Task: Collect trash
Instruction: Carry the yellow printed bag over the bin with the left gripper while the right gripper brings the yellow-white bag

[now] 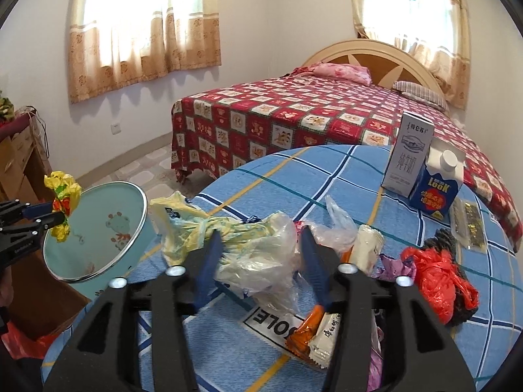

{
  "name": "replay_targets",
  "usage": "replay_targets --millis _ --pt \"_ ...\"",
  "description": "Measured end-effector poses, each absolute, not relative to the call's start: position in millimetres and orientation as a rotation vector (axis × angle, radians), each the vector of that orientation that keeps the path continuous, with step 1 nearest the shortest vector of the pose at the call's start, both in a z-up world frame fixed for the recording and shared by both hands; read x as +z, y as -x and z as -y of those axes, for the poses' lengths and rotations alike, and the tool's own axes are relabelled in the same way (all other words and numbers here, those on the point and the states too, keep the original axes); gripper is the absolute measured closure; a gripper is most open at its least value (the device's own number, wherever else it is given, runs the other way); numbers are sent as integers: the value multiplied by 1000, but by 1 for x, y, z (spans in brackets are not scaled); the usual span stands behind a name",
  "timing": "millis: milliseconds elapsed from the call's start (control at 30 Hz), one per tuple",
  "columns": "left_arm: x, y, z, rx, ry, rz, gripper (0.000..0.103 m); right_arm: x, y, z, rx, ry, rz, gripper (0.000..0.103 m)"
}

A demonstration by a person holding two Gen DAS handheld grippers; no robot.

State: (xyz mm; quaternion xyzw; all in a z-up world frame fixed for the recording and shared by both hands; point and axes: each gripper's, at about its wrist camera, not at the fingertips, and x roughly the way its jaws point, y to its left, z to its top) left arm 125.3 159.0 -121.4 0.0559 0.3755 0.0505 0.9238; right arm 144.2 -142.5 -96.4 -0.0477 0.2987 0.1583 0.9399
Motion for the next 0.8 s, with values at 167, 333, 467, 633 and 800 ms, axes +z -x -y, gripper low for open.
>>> replay_targets --millis 167,333,467,633,800 --pt "-125 -125 -166 111 -103 -785 71 -106 -151 137 336 127 -657 52" --pt "-123 -124 -166 108 -100 -782 71 -110 -152 138 344 122 -686 76" --pt "-121 -122 -168 113 -97 -777 71 -105 -147 139 353 117 -666 78" --pt "-115 -120 -169 120 -96 -762 71 -92 -142 139 356 89 -613 78" --pt "-111 -120 -173 137 -108 -745 71 -76 -145 131 355 80 -572 78"
